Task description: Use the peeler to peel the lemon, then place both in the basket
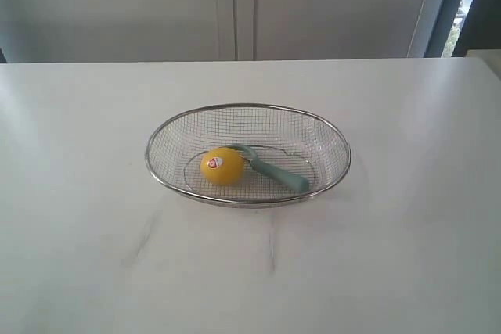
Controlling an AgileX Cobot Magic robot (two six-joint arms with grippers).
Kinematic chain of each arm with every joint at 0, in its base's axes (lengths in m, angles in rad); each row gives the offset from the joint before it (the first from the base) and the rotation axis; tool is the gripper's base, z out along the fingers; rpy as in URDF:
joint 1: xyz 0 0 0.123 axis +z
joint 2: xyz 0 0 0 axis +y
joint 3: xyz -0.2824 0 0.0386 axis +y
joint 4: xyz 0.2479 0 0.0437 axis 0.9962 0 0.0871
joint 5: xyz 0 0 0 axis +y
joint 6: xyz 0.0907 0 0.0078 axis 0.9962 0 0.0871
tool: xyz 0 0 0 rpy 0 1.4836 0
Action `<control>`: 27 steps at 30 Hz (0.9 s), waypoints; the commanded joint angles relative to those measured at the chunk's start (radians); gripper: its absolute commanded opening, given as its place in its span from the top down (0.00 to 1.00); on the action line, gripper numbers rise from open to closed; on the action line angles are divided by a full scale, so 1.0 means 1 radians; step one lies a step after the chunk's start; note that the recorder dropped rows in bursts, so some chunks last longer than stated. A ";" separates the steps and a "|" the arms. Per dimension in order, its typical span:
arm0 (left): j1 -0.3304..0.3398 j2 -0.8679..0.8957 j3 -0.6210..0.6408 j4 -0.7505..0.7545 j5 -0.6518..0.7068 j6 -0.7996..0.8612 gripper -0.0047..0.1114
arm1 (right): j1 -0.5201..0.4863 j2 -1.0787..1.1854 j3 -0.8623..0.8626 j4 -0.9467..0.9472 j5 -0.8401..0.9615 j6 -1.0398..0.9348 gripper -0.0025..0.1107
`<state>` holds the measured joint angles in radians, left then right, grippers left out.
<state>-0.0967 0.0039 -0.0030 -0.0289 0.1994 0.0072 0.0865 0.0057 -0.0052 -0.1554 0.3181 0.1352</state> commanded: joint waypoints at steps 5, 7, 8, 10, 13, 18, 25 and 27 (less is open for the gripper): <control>-0.009 -0.004 0.003 -0.007 -0.003 0.002 0.96 | -0.007 -0.006 0.005 0.029 -0.005 0.070 0.98; -0.009 -0.004 0.003 -0.007 -0.003 0.002 0.96 | -0.019 -0.006 0.005 0.027 -0.005 0.071 0.98; -0.009 -0.004 0.003 -0.007 -0.003 0.002 0.96 | -0.032 -0.006 0.005 0.027 -0.005 0.071 0.98; -0.009 -0.004 0.003 -0.007 -0.003 0.002 0.96 | -0.076 -0.006 0.005 0.027 -0.005 0.071 0.98; -0.009 -0.004 0.003 -0.007 -0.003 0.002 0.96 | -0.129 -0.006 0.005 0.027 -0.005 0.071 0.98; -0.009 -0.004 0.003 -0.007 -0.003 0.002 0.96 | -0.136 -0.006 0.005 0.027 -0.005 0.071 0.98; -0.009 -0.004 0.003 -0.007 -0.003 0.002 0.96 | -0.136 -0.006 0.005 0.027 -0.007 0.071 0.98; -0.009 -0.004 0.003 -0.007 -0.003 0.002 0.96 | -0.125 -0.006 0.005 0.027 -0.007 0.071 0.98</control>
<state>-0.0967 0.0039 -0.0030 -0.0289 0.1994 0.0072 -0.0419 0.0057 -0.0052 -0.1314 0.3201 0.2024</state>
